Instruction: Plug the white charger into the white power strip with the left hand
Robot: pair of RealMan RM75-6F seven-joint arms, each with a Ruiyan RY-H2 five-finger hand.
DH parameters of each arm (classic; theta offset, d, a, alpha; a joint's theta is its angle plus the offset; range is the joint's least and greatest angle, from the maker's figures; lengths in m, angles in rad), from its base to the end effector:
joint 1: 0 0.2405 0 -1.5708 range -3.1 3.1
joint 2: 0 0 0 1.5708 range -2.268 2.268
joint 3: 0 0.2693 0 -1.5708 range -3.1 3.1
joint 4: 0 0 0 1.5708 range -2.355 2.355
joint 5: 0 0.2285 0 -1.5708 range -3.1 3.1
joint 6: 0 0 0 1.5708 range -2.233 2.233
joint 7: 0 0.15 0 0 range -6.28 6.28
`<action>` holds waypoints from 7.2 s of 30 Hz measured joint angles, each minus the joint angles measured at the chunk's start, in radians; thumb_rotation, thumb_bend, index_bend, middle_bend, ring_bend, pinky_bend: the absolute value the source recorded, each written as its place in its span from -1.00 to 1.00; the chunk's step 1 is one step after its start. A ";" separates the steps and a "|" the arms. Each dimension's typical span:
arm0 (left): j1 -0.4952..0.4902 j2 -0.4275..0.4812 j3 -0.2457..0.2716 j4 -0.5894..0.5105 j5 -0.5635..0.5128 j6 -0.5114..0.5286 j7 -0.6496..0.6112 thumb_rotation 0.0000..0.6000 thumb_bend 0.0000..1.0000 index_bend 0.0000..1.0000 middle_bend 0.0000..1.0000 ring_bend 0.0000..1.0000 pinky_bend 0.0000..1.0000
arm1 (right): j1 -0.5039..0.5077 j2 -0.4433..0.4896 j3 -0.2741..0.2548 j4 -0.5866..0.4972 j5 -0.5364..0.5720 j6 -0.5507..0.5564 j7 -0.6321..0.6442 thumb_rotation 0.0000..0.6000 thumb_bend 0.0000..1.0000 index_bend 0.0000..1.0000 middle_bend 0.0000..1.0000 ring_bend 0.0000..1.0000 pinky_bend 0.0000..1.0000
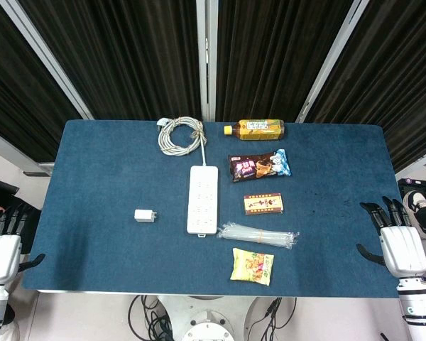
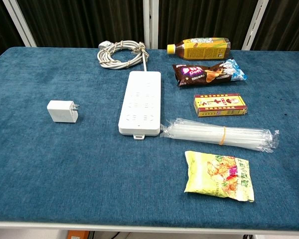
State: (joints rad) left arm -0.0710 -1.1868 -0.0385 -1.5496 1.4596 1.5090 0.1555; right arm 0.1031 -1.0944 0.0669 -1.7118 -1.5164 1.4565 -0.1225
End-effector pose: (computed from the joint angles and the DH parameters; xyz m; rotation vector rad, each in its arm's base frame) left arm -0.3444 0.1827 0.1349 -1.3814 -0.8076 -0.7671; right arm -0.3043 -0.1972 0.1441 1.4418 -0.8558 0.8920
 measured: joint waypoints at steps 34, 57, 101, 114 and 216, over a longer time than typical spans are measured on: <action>-0.421 -0.108 -0.101 0.045 0.042 -0.483 -0.118 1.00 -1.00 -0.81 -0.81 -1.00 -1.00 | 0.023 0.020 0.018 -0.016 0.005 -0.003 -0.020 1.00 -0.82 -0.77 -0.70 -0.93 -0.98; -0.498 -0.394 -0.095 0.260 -0.107 -0.522 -0.133 1.00 -0.84 -0.44 -0.36 -0.61 -0.81 | 0.025 0.012 0.019 0.010 0.032 -0.015 0.007 1.00 -0.82 -0.77 -0.70 -0.93 -0.97; -0.562 -0.368 -0.050 0.368 -0.036 -0.566 -0.203 1.00 -0.32 -0.01 0.17 -0.20 -0.64 | 0.014 0.006 0.014 0.014 0.046 -0.007 0.013 1.00 -0.82 -0.77 -0.70 -0.93 -0.98; -0.693 -0.172 -0.062 0.197 -0.153 -0.770 0.213 1.00 -0.32 -0.03 0.14 -0.20 -0.68 | 0.012 -0.001 0.011 0.015 0.049 -0.010 0.010 1.00 -0.82 -0.77 -0.70 -0.93 -0.97; -0.580 -0.394 -0.092 0.396 -0.254 -0.602 -0.222 1.00 -0.30 0.00 0.00 -0.31 -0.61 | 0.007 -0.014 0.008 0.048 0.060 -0.029 0.053 1.00 -0.82 -0.77 -0.69 -0.93 -0.97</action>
State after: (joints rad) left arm -0.6506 -1.5810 -0.1302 -1.1533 1.2052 0.9071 -0.0660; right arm 0.1100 -1.1086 0.0751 -1.6640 -1.4561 1.4278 -0.0697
